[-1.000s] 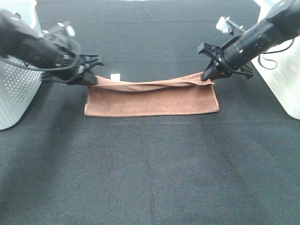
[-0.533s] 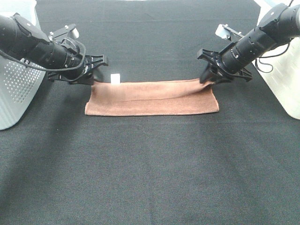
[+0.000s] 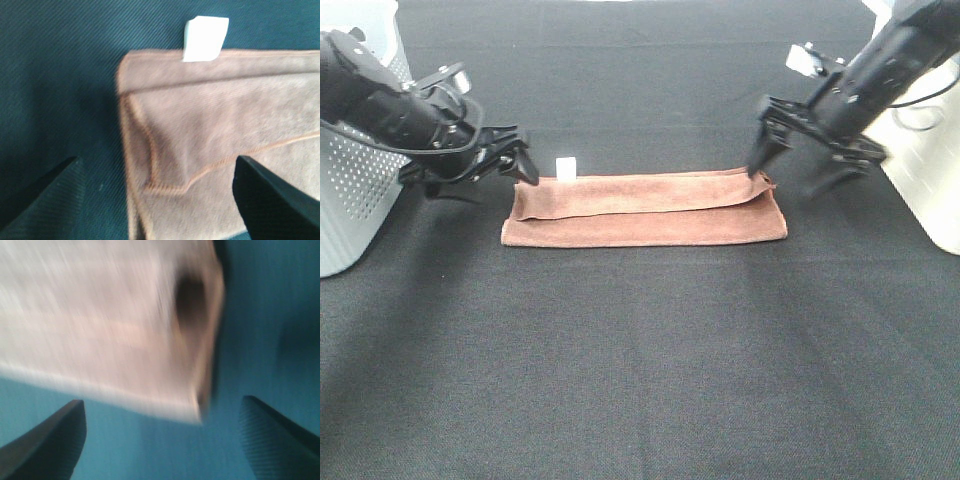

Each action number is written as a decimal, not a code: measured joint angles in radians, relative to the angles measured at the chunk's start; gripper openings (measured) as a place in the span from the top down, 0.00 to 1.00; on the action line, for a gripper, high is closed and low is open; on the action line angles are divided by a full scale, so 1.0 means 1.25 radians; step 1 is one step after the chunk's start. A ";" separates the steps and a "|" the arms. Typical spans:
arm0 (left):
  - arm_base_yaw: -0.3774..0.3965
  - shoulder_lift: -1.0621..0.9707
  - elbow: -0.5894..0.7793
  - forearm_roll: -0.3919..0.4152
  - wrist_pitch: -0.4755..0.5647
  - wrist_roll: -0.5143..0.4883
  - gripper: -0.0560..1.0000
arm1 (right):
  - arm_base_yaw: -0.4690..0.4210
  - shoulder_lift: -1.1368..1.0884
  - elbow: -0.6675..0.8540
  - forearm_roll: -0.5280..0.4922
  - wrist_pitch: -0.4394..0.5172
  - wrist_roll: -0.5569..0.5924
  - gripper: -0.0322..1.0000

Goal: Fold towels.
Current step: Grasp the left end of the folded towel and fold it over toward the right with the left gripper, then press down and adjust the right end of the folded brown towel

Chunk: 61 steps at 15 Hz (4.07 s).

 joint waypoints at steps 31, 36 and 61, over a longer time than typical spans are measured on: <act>-0.084 0.013 -0.384 0.382 0.458 -0.421 0.92 | 0.000 0.001 0.000 -0.021 0.023 0.018 0.21; -0.226 0.073 -0.418 0.225 0.307 -0.422 0.92 | 0.000 0.001 0.000 -0.021 0.023 0.018 0.21; -0.104 0.157 -0.531 0.275 0.354 -0.281 0.36 | 0.128 0.112 -0.031 0.572 -0.022 -0.363 0.21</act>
